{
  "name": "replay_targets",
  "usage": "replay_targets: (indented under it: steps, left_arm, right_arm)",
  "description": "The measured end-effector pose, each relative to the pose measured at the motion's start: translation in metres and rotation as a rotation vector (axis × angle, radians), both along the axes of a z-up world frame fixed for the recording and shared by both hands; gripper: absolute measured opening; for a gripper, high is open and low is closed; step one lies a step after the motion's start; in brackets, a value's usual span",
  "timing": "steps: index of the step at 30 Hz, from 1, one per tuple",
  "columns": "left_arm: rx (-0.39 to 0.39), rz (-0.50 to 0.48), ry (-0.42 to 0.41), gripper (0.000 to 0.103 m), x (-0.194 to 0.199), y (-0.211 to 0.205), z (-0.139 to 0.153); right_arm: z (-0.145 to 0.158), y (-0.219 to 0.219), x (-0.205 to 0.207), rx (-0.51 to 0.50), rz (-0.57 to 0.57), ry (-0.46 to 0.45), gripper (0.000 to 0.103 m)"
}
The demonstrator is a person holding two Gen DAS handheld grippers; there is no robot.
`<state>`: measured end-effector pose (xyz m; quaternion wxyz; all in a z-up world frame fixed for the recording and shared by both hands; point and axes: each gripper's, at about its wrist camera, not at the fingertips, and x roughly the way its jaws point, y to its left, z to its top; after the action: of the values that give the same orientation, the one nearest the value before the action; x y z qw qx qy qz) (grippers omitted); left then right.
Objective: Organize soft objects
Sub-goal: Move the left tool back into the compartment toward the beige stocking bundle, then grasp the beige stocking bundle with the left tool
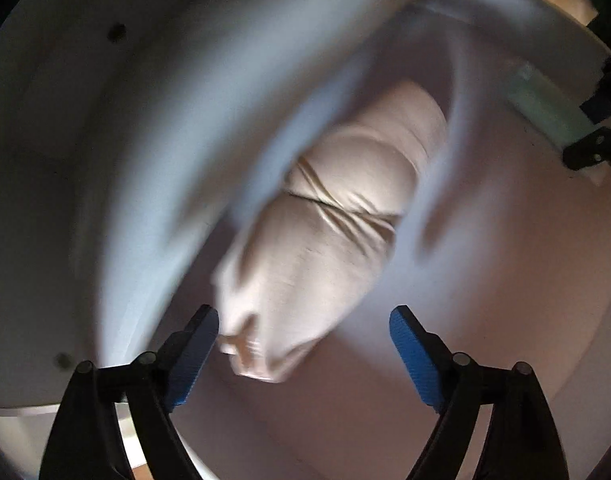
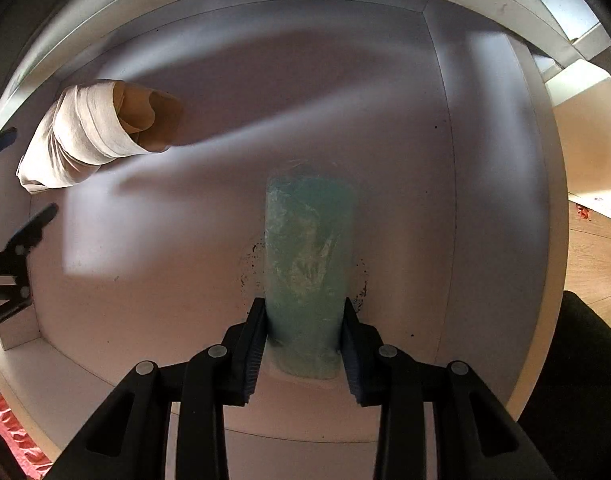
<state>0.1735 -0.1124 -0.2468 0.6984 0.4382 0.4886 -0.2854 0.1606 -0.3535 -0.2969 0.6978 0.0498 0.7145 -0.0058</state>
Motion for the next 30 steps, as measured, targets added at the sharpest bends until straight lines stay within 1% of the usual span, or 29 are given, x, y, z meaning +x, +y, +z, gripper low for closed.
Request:
replay_targets:
  steps: [2,3,4,6,8,10,11,13,15,16,18,19,20,23,25,26,28,30]
  left_arm:
    - [-0.036,0.020,0.123,0.088,-0.001,0.006,-0.006]
    - [-0.052,0.020,0.161,0.088,-0.005,0.008,-0.007]
    - [-0.063,0.010,0.190,0.088,-0.012,0.009,-0.007]
    - [-0.088,-0.042,0.248,0.088,-0.031,0.007,-0.003]
    - [-0.142,-0.085,0.308,0.088,-0.050,0.004,0.006]
    - [-0.189,-0.086,0.331,0.088,-0.061,0.001,0.016]
    - [-0.198,-0.070,0.314,0.088,-0.062,0.000,0.020]
    - [-0.219,0.014,0.257,0.088,-0.054,0.000,0.027]
    - [-0.273,0.213,0.240,0.088,-0.034,0.009,0.033]
    - [-0.327,0.338,0.236,0.088,-0.023,0.018,0.037]
    - [-0.401,0.491,0.239,0.094,-0.007,0.030,0.038]
    - [-0.421,0.543,0.236,0.100,-0.001,0.035,0.037]
    - [-0.438,0.595,0.232,0.102,0.007,0.039,0.035]
    - [-0.454,0.646,0.240,0.102,0.027,0.042,0.028]
    - [-0.437,0.662,0.233,0.102,0.050,0.033,0.026]
    - [-0.425,0.676,0.228,0.102,0.057,0.033,0.020]
    - [-0.408,0.689,0.240,0.102,0.056,0.035,0.011]
    - [-0.408,0.697,0.252,0.101,0.069,0.031,0.001]
  right_arm:
    - [0.000,-0.002,0.000,0.003,-0.003,0.000,0.035]
    - [0.000,-0.003,0.000,0.006,-0.008,0.000,0.035]
    - [0.001,-0.004,0.000,0.009,-0.011,0.000,0.035]
    - [0.001,-0.007,0.000,0.014,-0.021,0.001,0.035]
    - [0.001,-0.011,0.000,0.020,-0.032,0.001,0.035]
    - [0.001,-0.015,0.000,0.024,-0.037,0.000,0.035]
    - [0.002,-0.017,0.000,0.025,-0.038,0.000,0.035]
    - [0.002,-0.020,0.000,0.028,-0.041,-0.002,0.035]
    - [0.003,-0.023,-0.001,0.029,-0.043,-0.003,0.035]
    - [0.002,-0.023,-0.002,0.029,-0.042,-0.003,0.035]
    - [0.002,-0.024,-0.002,0.028,-0.043,-0.004,0.035]
    - [0.001,-0.022,-0.003,0.027,-0.043,-0.004,0.035]
    - [0.001,-0.023,-0.004,0.024,-0.040,-0.005,0.035]
    - [0.000,-0.023,-0.006,0.013,-0.028,-0.007,0.035]
    - [-0.001,-0.023,-0.008,0.011,-0.025,-0.009,0.035]
    - [-0.001,-0.023,-0.008,0.010,-0.025,-0.011,0.035]
    - [-0.001,-0.024,-0.009,0.007,-0.020,-0.014,0.035]
    - [0.000,-0.025,-0.010,0.002,-0.011,-0.018,0.035]
